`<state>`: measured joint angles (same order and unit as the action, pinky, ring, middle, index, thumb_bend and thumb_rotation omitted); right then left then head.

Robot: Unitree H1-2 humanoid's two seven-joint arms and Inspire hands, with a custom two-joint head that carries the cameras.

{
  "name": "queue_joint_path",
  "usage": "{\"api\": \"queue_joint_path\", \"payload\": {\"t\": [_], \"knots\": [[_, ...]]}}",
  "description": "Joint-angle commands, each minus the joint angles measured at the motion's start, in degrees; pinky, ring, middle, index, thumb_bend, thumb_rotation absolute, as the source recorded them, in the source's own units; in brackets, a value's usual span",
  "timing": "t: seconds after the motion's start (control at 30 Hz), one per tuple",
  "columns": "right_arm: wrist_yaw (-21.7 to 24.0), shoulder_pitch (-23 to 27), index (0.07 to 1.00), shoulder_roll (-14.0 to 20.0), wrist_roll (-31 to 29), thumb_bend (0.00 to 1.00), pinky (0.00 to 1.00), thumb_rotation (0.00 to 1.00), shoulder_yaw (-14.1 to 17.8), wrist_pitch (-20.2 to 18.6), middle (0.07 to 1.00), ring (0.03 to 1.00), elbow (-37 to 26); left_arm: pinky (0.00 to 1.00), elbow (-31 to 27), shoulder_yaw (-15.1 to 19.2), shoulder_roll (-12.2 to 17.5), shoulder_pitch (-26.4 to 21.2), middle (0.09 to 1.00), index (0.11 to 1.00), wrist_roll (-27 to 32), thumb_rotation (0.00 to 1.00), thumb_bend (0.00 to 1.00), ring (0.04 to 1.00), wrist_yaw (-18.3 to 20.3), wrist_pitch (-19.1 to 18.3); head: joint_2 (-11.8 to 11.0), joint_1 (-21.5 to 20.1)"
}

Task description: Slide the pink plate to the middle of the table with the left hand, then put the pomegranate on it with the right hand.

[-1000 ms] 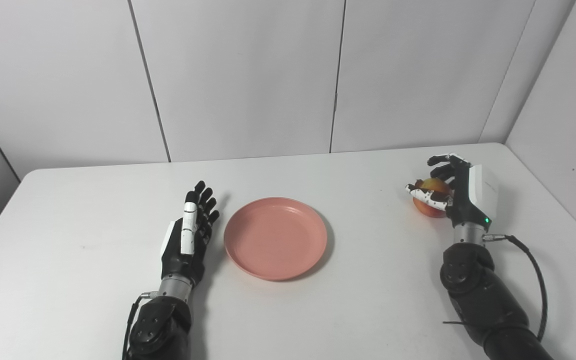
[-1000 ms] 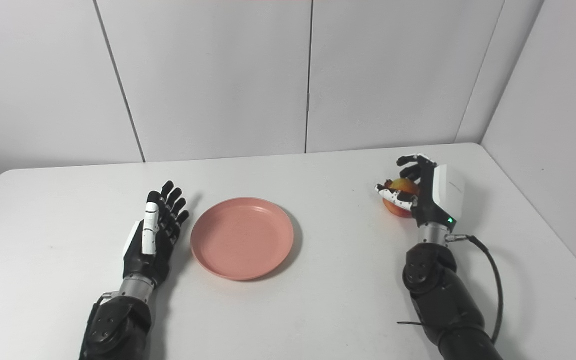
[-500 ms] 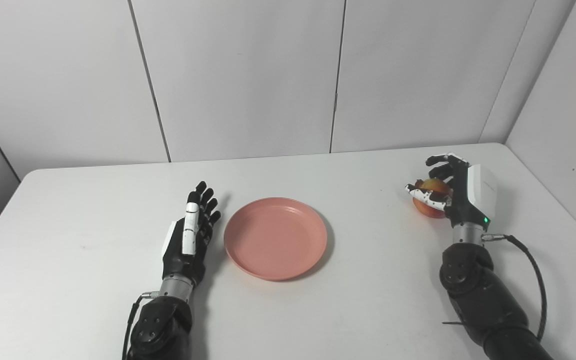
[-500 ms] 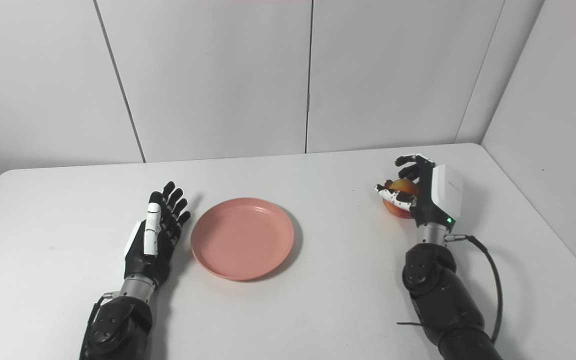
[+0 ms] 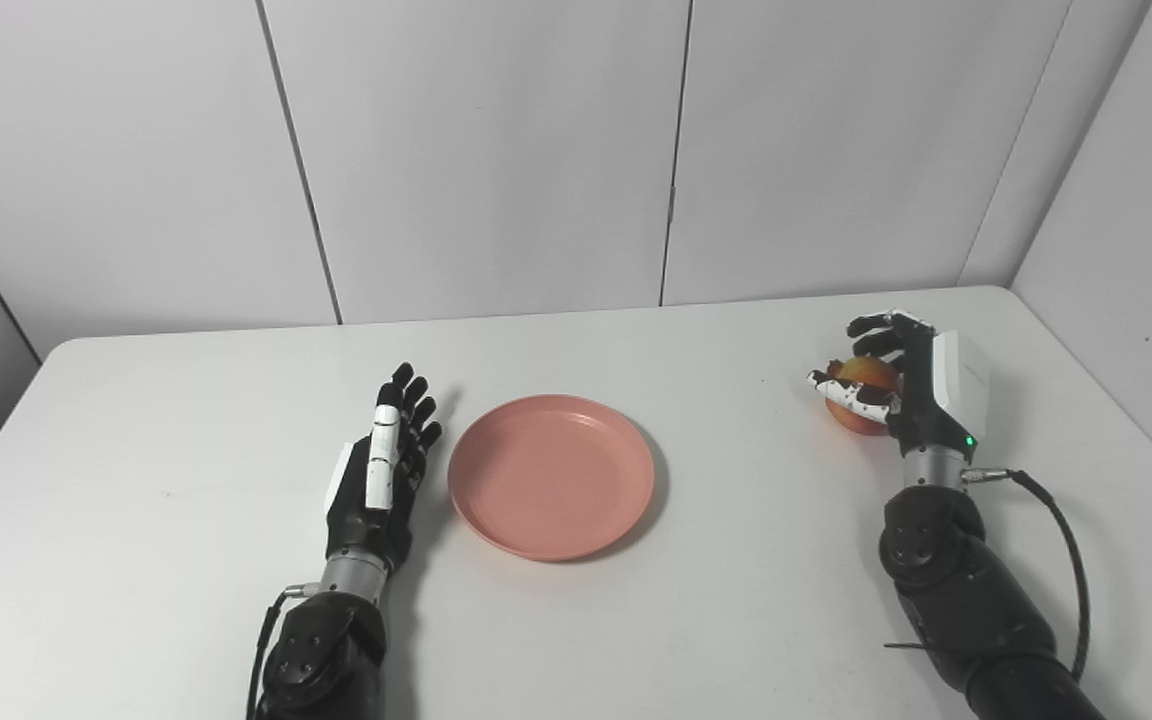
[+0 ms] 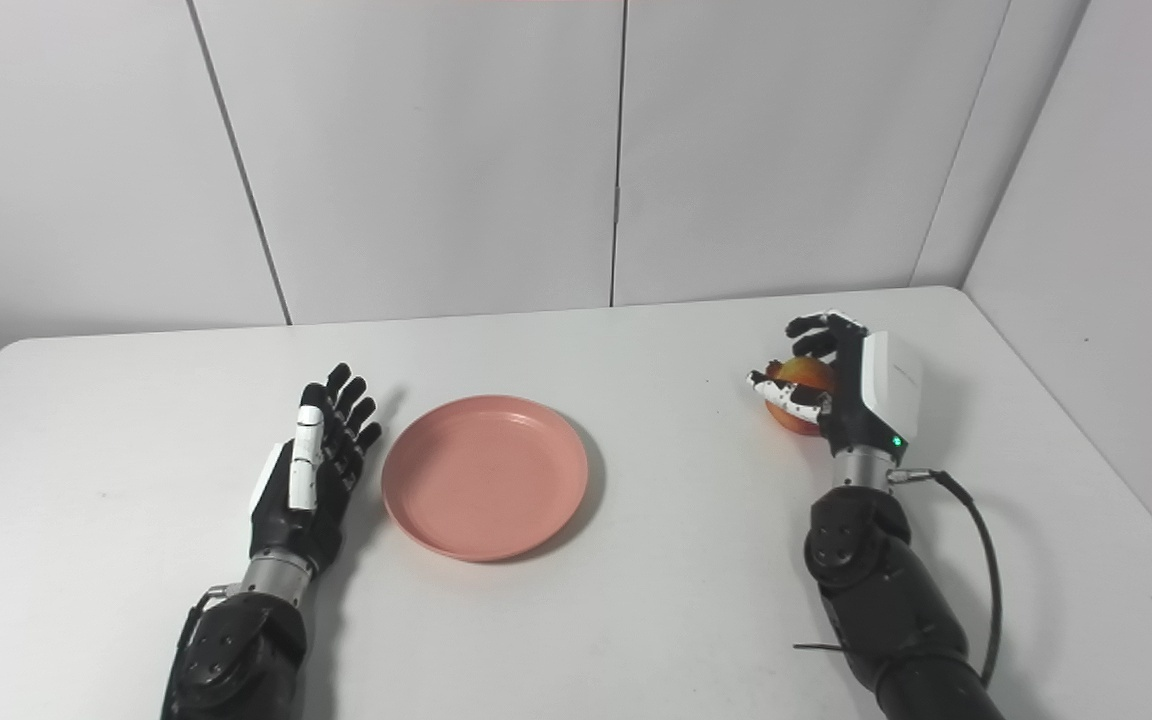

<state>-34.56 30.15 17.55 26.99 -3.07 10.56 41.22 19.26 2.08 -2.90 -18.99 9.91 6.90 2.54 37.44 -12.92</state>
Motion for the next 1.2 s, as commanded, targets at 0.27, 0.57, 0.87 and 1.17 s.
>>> {"api": "queue_joint_path", "payload": {"t": [0.27, 0.57, 0.87, 1.17], "knots": [[4.4, 1.1, 0.69, 0.6, -1.9, 0.67, 0.61, 0.27, 0.8, -3.4, 0.72, 0.698, -3.7, 0.98, -0.9, 0.3, -0.5, -1.3, 1.0, 0.994, 1.0, 0.96, 0.59, 0.995, 0.1, -0.3, -0.1, 0.1], [11.6, 0.0, 0.861, 2.1, -1.6, 0.74, 0.77, 0.5, -0.4, -7.5, 0.862, 0.845, -6.6, 0.98, -1.0, 0.4, -0.6, -1.3, 1.0, 0.995, 1.0, 0.95, 0.59, 0.993, 0.2, -0.4, 0.1, 0.2], [14.1, -0.3, 0.885, 2.5, -1.6, 0.76, 0.78, 0.55, -0.4, -8.7, 0.882, 0.864, -7.5, 0.97, -1.4, 0.6, -0.7, -1.3, 1.0, 0.99, 1.4, 0.95, 0.57, 0.989, 0.2, -1.1, 0.1, 0.2], [12.2, 0.5, 0.822, 1.8, -1.3, 0.66, 0.71, 0.1, 0.4, -10.9, 0.829, 0.799, -6.6, 0.97, -1.7, 0.4, -0.7, -1.2, 1.0, 0.994, 1.8, 0.95, 0.57, 0.992, 0.3, -1.1, 0.4, 0.2]]}}
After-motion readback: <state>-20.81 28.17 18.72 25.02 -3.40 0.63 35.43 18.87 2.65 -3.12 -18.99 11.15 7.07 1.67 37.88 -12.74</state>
